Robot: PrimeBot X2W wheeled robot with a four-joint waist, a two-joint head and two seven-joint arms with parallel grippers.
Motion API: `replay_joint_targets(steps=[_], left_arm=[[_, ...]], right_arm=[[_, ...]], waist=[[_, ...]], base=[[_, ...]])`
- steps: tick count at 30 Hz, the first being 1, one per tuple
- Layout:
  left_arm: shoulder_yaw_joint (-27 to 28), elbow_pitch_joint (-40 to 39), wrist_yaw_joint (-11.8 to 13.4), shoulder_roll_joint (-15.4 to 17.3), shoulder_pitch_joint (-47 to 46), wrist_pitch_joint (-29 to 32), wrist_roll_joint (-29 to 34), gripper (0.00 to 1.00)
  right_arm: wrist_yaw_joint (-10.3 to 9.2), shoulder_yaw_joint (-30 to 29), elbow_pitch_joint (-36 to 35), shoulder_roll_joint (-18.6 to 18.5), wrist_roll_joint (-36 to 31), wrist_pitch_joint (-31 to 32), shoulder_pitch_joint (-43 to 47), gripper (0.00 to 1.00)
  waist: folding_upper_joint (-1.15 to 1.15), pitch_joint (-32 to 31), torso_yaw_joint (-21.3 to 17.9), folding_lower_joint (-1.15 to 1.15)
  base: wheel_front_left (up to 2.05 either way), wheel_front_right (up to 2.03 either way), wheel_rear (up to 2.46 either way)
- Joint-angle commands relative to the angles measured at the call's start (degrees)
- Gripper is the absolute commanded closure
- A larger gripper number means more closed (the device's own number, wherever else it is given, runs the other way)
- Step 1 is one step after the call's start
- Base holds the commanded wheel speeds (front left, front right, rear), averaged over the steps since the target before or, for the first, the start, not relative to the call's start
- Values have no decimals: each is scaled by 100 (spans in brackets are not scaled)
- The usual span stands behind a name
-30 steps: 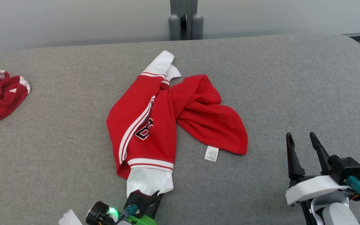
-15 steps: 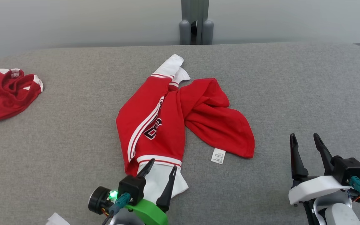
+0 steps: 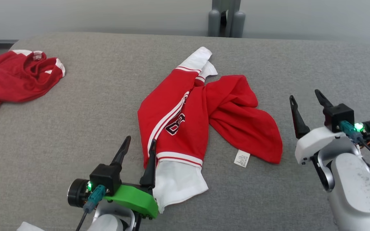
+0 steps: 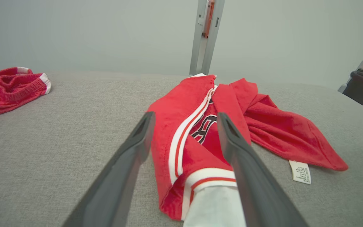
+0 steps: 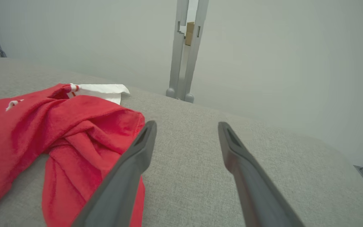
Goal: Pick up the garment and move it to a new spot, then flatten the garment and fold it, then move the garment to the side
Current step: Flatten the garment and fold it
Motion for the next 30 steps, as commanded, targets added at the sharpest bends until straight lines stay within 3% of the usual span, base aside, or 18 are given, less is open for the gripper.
replay_joint_targets(steps=[1, 6, 15, 25, 28, 29, 30], left_arm=[[55, -22, 43, 22, -118, -46, -22, 0], [141, -69, 66, 26, -200, -109, -29, 0], [104, -28, -12, -128, -385, -194, 19, 0], [74, 43, -107, -281, -544, -252, 80, 0], [87, 54, -109, -300, -553, -261, 86, 0], [90, 60, -105, -311, -553, -266, 94, 0], [90, 69, -105, -320, -552, -269, 100, 0]], right_arm=[[-8, 101, 168, -114, -17, 70, -229, 0], [-8, 567, 906, -450, 142, 292, -926, 0], [-9, 1984, 2251, -1099, 327, 458, -2151, 0], [-9, 3451, 3270, -1429, 415, 407, -3202, 0], [-9, 3878, 3523, -1372, 611, 446, -3382, 0], [-8, 4029, 3608, -1360, 687, 490, -3460, 54], [-8, 4149, 3668, -1351, 773, 519, -3505, 75]], waist=[[0, 245, 292, 0], [0, 508, 630, 0], [0, 919, 1147, 0], [0, 1220, 1463, 0], [0, 1247, 1479, 0], [0, 1251, 1476, 0], [0, 1251, 1471, 0]], base=[[0, 0, 0], [0, 0, 0], [0, 0, 0], [0, 0, 0], [0, 0, 0], [0, 0, 0], [0, 0, 0]])
